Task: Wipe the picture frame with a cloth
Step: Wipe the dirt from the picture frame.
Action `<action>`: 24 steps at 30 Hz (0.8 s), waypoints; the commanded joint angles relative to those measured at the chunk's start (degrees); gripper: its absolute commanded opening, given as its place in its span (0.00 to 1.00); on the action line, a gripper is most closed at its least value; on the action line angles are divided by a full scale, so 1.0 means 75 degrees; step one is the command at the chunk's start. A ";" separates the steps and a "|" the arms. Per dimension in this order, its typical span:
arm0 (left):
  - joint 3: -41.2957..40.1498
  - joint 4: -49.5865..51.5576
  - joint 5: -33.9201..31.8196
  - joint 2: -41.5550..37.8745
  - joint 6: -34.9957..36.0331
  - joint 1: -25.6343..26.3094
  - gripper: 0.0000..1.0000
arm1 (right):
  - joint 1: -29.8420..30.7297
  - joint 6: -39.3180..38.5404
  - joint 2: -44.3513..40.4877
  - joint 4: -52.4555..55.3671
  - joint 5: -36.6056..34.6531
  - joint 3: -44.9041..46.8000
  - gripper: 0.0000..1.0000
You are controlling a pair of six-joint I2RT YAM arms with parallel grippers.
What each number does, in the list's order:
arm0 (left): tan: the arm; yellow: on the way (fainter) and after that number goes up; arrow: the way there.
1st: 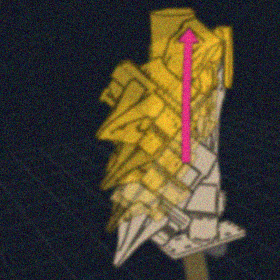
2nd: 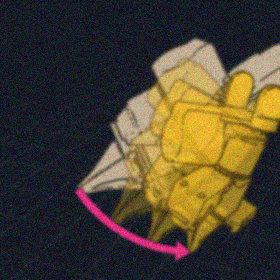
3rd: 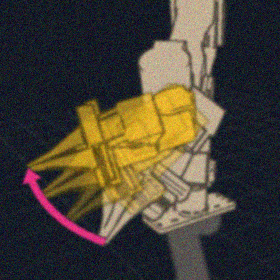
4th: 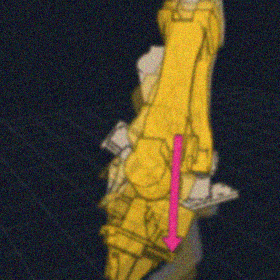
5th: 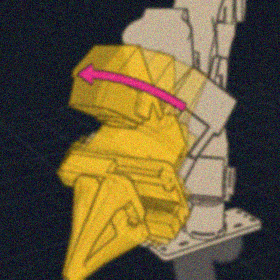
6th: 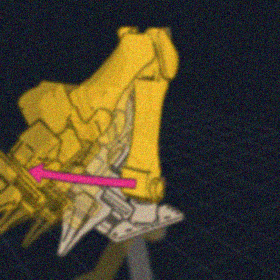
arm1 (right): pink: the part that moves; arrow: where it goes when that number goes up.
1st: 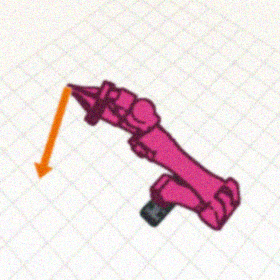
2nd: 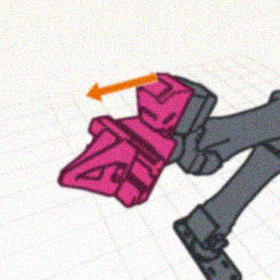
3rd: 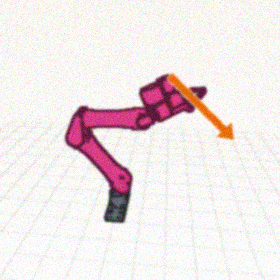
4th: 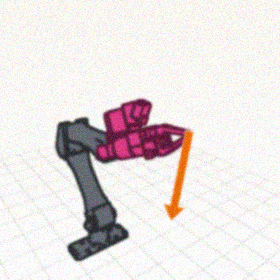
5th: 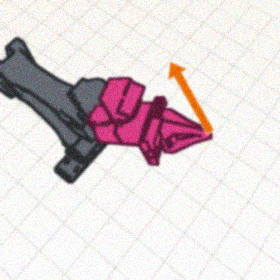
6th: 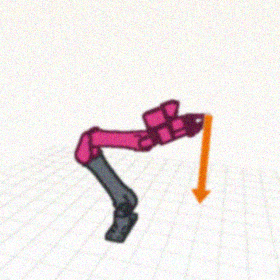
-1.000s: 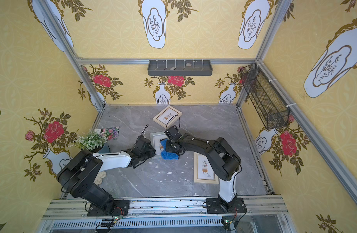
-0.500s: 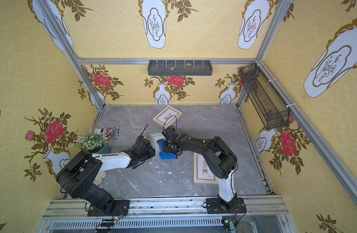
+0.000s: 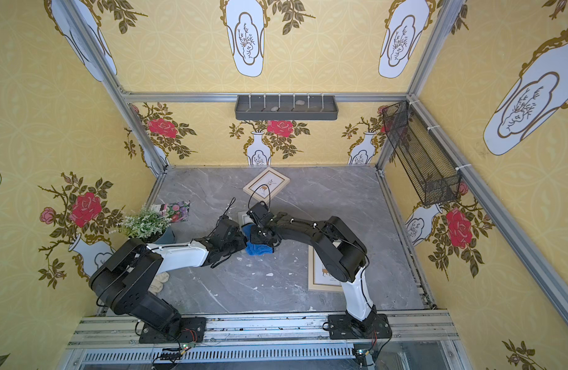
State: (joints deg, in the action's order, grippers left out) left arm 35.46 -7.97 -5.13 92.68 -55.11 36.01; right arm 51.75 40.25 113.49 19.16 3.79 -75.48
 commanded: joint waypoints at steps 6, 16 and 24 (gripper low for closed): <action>-0.0252 0.2597 0.0179 0.0284 0.0047 -0.0008 0.21 | -0.0681 -0.0173 -0.0617 0.0552 -0.0275 0.0860 0.07; -0.0216 0.2619 0.0178 0.0275 0.0141 -0.0008 0.21 | 0.0193 0.0031 0.0289 0.0532 0.0165 -0.0300 0.06; -0.0214 0.2562 0.0172 0.0311 0.0156 -0.0008 0.21 | -0.0735 -0.0185 -0.0591 0.0782 -0.0468 0.0765 0.07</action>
State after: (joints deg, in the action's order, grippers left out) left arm 35.46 -9.19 -4.64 93.12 -54.24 36.01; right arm 47.18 39.53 109.89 18.31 5.93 -70.91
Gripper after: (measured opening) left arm 0.260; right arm 0.143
